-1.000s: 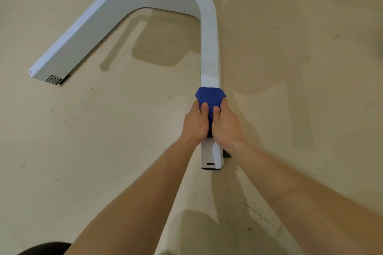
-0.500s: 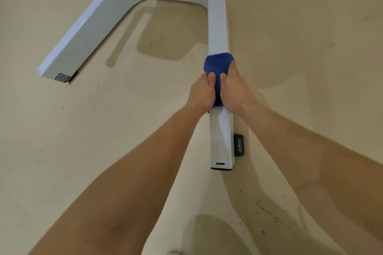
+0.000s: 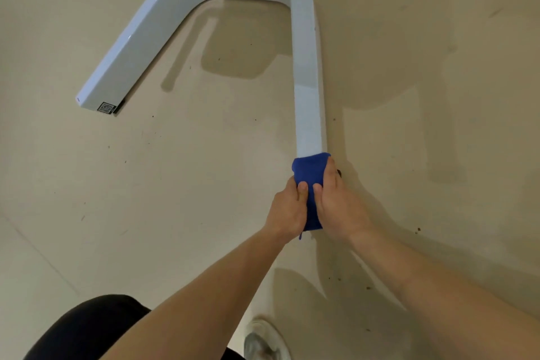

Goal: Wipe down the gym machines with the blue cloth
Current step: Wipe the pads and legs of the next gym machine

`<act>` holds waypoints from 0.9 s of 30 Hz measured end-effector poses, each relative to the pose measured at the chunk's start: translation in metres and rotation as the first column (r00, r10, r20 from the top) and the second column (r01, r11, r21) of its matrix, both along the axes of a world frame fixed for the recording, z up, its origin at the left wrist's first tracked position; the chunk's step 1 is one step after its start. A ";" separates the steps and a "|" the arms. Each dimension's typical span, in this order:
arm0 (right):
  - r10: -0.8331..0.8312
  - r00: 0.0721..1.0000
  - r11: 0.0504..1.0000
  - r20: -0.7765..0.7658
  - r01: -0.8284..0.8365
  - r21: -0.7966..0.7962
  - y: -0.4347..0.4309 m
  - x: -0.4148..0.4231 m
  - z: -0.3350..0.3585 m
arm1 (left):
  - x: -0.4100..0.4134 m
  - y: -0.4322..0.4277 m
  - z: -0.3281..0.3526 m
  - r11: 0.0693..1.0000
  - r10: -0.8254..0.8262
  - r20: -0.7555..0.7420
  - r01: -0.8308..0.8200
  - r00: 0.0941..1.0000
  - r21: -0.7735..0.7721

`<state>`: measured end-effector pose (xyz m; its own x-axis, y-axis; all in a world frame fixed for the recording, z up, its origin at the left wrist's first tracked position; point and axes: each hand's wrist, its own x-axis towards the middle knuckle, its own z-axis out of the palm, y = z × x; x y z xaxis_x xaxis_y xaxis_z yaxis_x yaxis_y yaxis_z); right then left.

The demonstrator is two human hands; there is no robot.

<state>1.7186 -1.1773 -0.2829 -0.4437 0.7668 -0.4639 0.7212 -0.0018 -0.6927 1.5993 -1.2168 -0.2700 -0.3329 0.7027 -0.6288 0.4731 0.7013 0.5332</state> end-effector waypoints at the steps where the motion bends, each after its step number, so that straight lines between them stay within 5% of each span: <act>1: 0.007 1.000 1.000 0.003 -0.007 0.007 0.006 -0.001 -0.001 | -0.001 0.006 -0.002 1.000 -0.002 -0.010 0.003 1.000 0.006; 9: -0.056 0.995 0.998 -0.085 0.055 -0.013 0.095 -0.021 -0.010 | -0.017 0.096 -0.004 0.997 0.017 -0.052 -0.013 0.999 0.080; 21: -0.025 0.981 0.992 0.190 0.001 0.123 0.136 -0.033 0.004 | -0.018 0.146 0.015 0.996 0.054 -0.107 -0.061 0.993 -0.062; 27: -0.010 0.986 0.990 0.167 -0.014 0.142 0.167 -0.038 0.001 | -0.019 0.172 0.012 0.996 0.084 -0.174 -0.090 0.981 -0.027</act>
